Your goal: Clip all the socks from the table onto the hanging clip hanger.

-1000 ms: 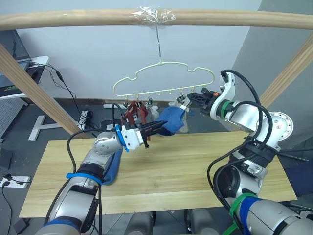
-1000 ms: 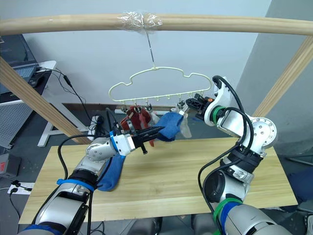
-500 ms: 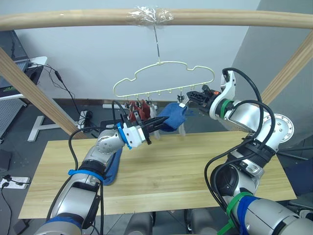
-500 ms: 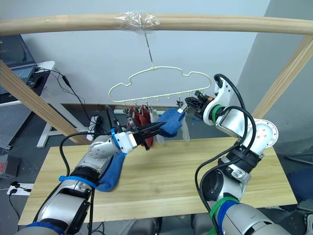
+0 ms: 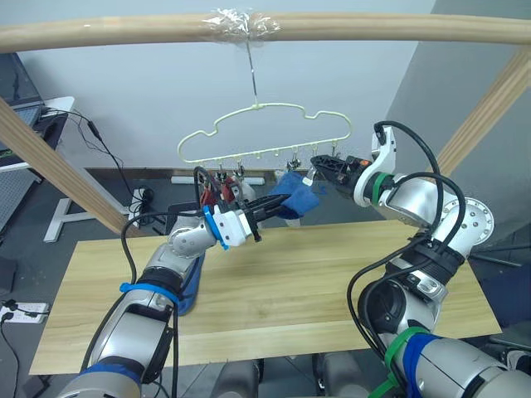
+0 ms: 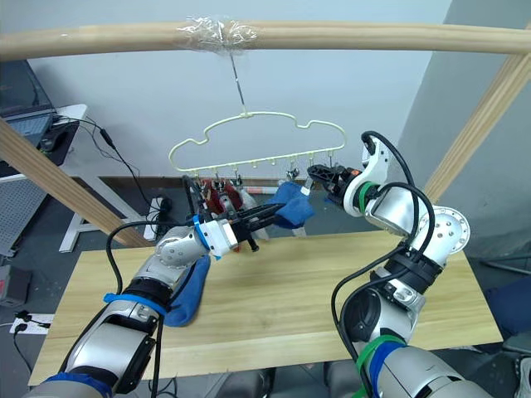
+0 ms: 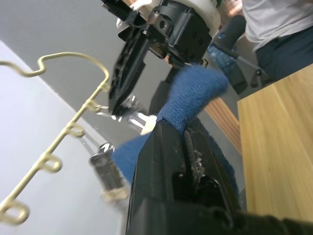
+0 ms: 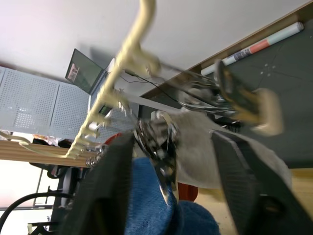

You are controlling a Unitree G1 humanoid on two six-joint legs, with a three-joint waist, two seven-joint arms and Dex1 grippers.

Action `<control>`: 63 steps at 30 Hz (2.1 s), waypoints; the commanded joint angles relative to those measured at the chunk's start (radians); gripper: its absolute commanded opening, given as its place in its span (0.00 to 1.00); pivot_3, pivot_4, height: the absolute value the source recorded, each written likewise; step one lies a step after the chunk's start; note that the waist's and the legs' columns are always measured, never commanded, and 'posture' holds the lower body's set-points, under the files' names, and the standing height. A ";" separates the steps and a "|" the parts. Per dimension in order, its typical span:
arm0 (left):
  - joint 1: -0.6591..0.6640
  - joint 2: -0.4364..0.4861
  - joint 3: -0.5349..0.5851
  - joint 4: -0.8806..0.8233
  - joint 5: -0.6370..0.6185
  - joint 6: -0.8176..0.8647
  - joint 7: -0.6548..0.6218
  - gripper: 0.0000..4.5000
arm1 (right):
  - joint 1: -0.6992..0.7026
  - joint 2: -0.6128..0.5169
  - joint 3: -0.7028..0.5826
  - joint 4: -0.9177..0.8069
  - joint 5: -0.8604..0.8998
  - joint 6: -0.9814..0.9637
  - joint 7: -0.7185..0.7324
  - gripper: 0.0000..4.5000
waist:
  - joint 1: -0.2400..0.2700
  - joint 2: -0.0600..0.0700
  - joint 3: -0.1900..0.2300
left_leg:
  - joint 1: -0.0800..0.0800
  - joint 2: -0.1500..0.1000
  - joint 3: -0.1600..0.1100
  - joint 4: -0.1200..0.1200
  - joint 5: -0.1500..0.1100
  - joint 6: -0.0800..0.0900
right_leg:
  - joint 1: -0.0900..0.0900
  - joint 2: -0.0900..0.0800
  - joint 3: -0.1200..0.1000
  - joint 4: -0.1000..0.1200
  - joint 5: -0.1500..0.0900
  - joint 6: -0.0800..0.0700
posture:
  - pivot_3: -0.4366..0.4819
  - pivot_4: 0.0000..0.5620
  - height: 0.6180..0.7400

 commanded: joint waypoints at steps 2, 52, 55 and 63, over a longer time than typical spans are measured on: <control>-0.017 -0.004 -0.031 -0.026 -0.026 0.025 -0.023 0.00 | 0.007 -0.068 -0.012 -0.016 0.193 0.007 0.036 0.99 | -0.006 0.001 0.001 | 0.000 0.000 0.001 0.000 0.000 0.000 | 0.000 0.000 0.000 0.000 0.000 0.000 | 0.48 0.40 1.00; 0.139 0.057 0.234 -0.829 -0.612 1.423 -0.323 0.74 | 0.512 -0.230 1.040 -0.300 -0.958 -1.070 0.281 0.37 | 0.010 0.000 0.002 | 0.001 0.003 0.007 0.000 0.003 -0.003 | 0.001 0.002 0.003 -0.004 0.001 0.002 | 0.52 0.37 1.00; 0.136 0.058 0.238 -0.841 -0.623 1.436 -0.321 0.74 | 0.499 -0.197 1.032 -0.266 -0.986 -1.075 0.274 0.37 | 0.011 0.000 0.002 | 0.001 0.003 0.007 0.000 0.003 -0.003 | 0.001 0.002 0.003 -0.004 0.001 0.002 | 0.53 0.37 1.00; 0.131 0.063 0.242 -0.884 -0.653 1.479 -0.333 0.74 | 0.449 -0.147 0.986 -0.164 -1.035 -1.098 0.260 0.37 | 0.012 0.000 0.002 | 0.001 0.003 0.007 0.000 0.003 -0.003 | 0.001 0.002 0.003 -0.004 0.001 0.002 | 0.53 0.38 1.00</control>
